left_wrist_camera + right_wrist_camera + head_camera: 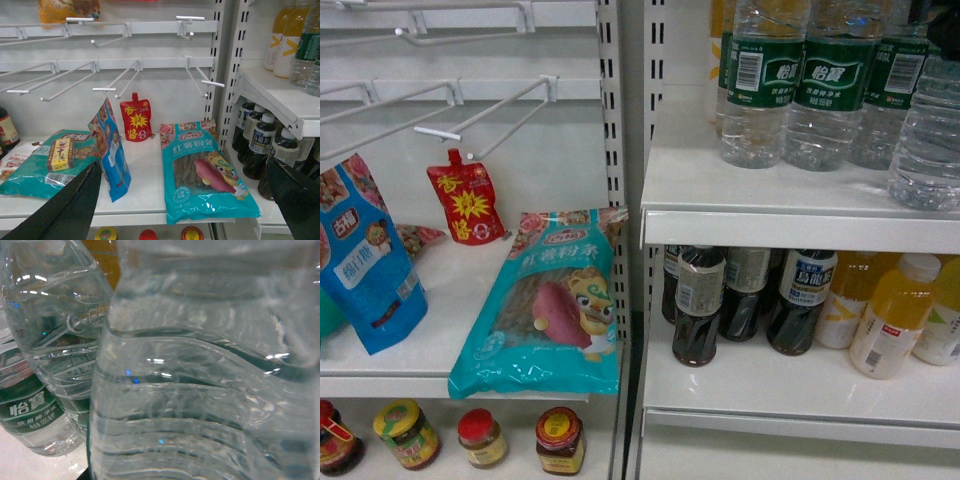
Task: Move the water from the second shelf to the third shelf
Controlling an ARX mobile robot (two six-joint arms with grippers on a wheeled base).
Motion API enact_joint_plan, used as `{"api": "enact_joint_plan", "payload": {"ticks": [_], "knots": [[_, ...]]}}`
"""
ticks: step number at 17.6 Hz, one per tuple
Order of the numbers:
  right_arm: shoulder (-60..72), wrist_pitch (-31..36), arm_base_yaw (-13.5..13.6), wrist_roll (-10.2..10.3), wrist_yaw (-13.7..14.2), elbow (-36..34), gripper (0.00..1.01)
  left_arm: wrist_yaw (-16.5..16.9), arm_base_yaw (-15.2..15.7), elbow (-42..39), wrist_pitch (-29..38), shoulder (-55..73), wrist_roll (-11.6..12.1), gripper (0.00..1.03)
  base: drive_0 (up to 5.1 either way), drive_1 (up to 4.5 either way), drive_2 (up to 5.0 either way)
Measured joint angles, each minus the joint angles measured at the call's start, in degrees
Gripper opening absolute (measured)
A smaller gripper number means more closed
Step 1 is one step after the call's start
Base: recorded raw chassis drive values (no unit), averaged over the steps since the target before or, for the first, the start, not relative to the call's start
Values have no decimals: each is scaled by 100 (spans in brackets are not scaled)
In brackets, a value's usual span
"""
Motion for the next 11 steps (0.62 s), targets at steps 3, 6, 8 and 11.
{"api": "enact_joint_plan", "payload": {"ticks": [3,6,8,11], "knots": [[227,7,-2,72,59,212,43,0,0,0,0,0,0,98,0,0,0],[380,26,-24,72,129,378,43,2,0,0,0,0,0,98,0,0,0],[435,70,-24,72,144,391,43,0,0,0,2,0,0,98,0,0,0],[452,116,-28,72,175,400,43,0,0,0,0,0,0,98,0,0,0]]}}
